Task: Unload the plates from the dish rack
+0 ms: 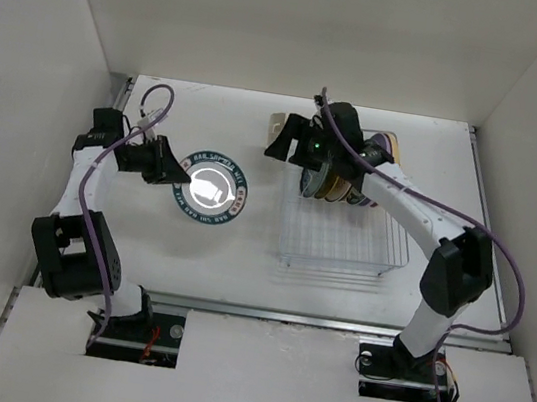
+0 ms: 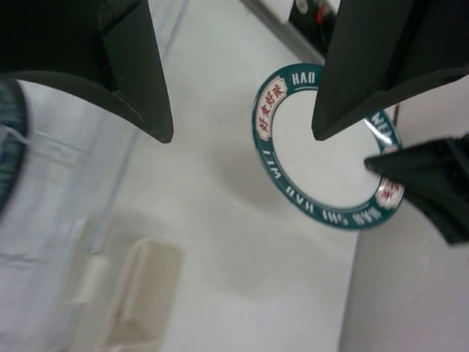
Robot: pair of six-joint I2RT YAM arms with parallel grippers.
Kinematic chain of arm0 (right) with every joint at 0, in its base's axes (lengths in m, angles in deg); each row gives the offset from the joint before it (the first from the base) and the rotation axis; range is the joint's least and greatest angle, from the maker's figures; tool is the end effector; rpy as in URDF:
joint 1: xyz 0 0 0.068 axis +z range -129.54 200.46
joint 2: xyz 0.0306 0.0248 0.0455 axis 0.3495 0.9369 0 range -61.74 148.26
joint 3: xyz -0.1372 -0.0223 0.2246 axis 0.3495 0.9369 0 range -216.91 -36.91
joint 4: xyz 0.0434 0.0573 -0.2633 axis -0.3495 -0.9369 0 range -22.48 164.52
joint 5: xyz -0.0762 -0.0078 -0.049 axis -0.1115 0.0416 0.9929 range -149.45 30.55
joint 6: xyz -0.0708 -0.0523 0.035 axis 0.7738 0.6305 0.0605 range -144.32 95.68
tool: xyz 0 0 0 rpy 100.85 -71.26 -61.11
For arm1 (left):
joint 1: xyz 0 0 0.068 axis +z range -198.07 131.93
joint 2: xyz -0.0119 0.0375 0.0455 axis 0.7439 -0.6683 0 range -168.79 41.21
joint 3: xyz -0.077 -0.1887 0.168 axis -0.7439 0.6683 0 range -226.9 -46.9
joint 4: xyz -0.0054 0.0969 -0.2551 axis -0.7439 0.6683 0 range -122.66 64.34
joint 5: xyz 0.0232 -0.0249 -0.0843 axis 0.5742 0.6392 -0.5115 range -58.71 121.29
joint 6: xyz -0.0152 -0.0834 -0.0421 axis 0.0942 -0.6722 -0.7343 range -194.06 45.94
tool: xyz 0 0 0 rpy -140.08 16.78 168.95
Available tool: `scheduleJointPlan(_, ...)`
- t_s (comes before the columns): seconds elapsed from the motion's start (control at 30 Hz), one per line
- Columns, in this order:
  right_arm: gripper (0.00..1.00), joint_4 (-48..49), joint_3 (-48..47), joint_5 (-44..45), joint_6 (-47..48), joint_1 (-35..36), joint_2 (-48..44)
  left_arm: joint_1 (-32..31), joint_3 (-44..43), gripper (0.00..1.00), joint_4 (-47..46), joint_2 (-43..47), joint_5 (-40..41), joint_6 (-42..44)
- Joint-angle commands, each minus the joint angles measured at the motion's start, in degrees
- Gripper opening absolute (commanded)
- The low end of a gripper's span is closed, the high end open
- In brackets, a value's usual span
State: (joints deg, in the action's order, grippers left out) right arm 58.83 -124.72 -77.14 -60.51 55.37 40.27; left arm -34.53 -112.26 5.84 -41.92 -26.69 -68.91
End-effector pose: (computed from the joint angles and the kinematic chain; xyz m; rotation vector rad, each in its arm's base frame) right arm 0.3722 0.2915 0.2805 -0.1769 2.2442 1.0381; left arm 0.3271 0.0041 0.2461 0.2071 2.2149 -1.0914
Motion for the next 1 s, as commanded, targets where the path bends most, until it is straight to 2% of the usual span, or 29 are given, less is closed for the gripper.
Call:
scheduleJointPlan(0.0, 0.82, -14.9, -7.2, 22.2, 0.8, 0.0, -5.5, 1.8, 1.8, 0.0, -1.0, -2.0, 6.1, -1.0)
scheduleJointPlan(0.03, 0.82, -17.3, -8.3, 29.0, 0.8, 0.0, -5.5, 2.4, 2.3, 0.0, -3.1, -3.0, 7.7, -1.8)
scheduleJointPlan(0.07, 0.82, -22.1, -10.7, 31.7, 0.2, 0.0, -4.4, 2.5, 2.3, 0.0, -4.1, -4.1, 9.0, -2.5)
scheduleJointPlan(0.17, 0.72, -28.9, -15.1, 40.2, -1.1, -1.1, -1.4, 3.0, 2.3, 0.0, -8.5, -8.3, 11.7, -3.9)
scheduleJointPlan(0.2, 0.7, -31.3, -15.7, 41.1, -1.1, -1.1, 0.5, 3.6, 2.9, 0.0, -10.2, -9.1, 11.7, -5.7)
scheduleJointPlan(0.33, 0.55, -32.0, -16.4, 41.7, -0.4, -2.2, 4.6, 5.4, 1.8, 0.0, -17.0, -14.9, 12.7, -9.0)
scheduleJointPlan(0.37, 0.47, -32.0, -16.4, 41.7, -0.4, -2.2, 5.3, 5.9, 0.4, 0.0, -17.0, -15.9, 14.3, -9.0)
scheduleJointPlan(0.47, 0.44, -32.0, -16.4, 42.6, -1.2, -2.2, 8.1, 6.4, -0.6, 0.0, -17.0, -18.4, 17.0, -9.0)
scheduleJointPlan(0.53, 0.44, -32.6, -15.7, 44.0, -2.4, -2.7, 9.3, 6.4, -0.6, 0.1, -17.0, -19.3, 18.2, -8.3)
scheduleJointPlan(0.6, 0.49, -32.6, -15.7, 44.6, -2.4, -2.7, 9.9, 6.9, -0.6, 0.15, -17.0, -20.2, 19.3, -8.3)
scheduleJointPlan(0.77, 0.47, -32.0, -15.7, 43.4, -2.4, -2.7, 12.8, 8.3, -1.3, 0.36, -17.5, -22.3, 20.4, -8.8)
scheduleJointPlan(0.8, 0.44, -32.0, -16.2, 43.4, -2.4, -2.7, 13.5, 8.8, -1.3, 0.43, -17.5, -22.3, 20.4, -8.8)
scheduleJointPlan(0.83, 0.27, -32.0, -16.3, 43.4, -2.4, -2.7, 13.5, 8.8, -1.9, 0.45, -17.5, -22.3, 20.4, -8.8)
scheduleJointPlan(0.93, 0.0, -32.7, -16.3, 44.0, -2.4, -2.7, 12.4, 9.3, -2.5, 0.53, -16.0, -21.5, 20.9, -8.2)
scheduleJointPlan(0.97, 0.0, -33.4, -16.8, 45.4, -2.4, -2.7, 11.8, 9.3, -2.5, 0.55, -14.9, -20.9, 20.9, -8.2)
